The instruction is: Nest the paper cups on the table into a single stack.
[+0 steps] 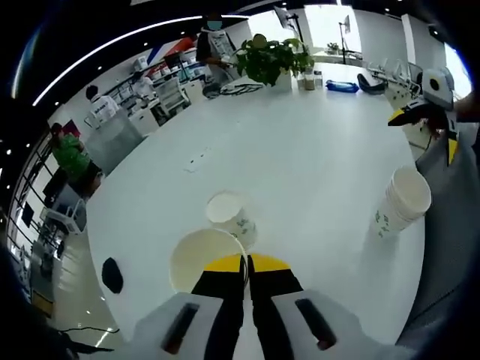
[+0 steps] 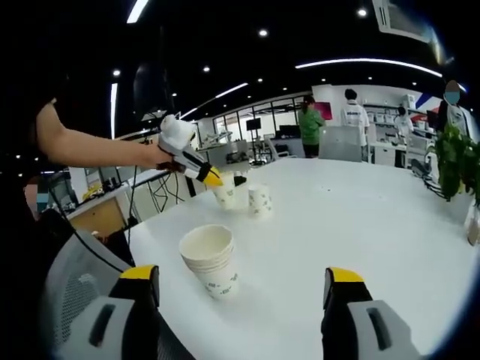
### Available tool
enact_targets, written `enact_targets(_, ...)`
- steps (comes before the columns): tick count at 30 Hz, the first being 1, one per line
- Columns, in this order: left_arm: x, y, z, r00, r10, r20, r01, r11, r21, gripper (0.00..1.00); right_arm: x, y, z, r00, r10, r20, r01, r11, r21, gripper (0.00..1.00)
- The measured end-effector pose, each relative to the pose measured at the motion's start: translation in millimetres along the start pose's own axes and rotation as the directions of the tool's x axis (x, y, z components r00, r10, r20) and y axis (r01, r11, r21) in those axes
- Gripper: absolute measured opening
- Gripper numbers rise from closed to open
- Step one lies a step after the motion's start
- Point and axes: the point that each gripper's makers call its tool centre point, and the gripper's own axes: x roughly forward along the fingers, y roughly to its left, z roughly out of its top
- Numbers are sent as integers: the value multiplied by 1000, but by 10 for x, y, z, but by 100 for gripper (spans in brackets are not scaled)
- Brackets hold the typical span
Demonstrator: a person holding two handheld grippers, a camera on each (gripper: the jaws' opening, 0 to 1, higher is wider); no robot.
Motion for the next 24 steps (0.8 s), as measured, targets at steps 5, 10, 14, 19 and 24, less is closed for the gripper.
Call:
enact_targets(5, -117, -109, 101, 1000, -9, 22, 9, 1000, 19, 0, 1, 7, 3, 1000, 0, 0, 0, 1000, -11, 93)
enact_targets(10, -236, -300, 235, 998, -40, 39, 38, 998, 56, 0, 2, 5, -13, 1000, -3, -9, 3, 1000, -14, 94)
enact_targets(14, -372, -526, 474, 994, -73, 76, 67, 994, 86, 0, 2, 1, 0, 1000, -8, -2, 8, 1000, -16, 99)
enact_targets(19, -484, -831, 705, 987, -125, 105, 110, 985, 134, 0, 10, 8, -18, 1000, -7, -10, 6, 1000, -25, 100)
enact_targets(24, -545, -1111, 832, 977, -180, 112, 158, 971, 181, 0, 16, 12, -48, 1000, -7, -26, 6, 999, -35, 100)
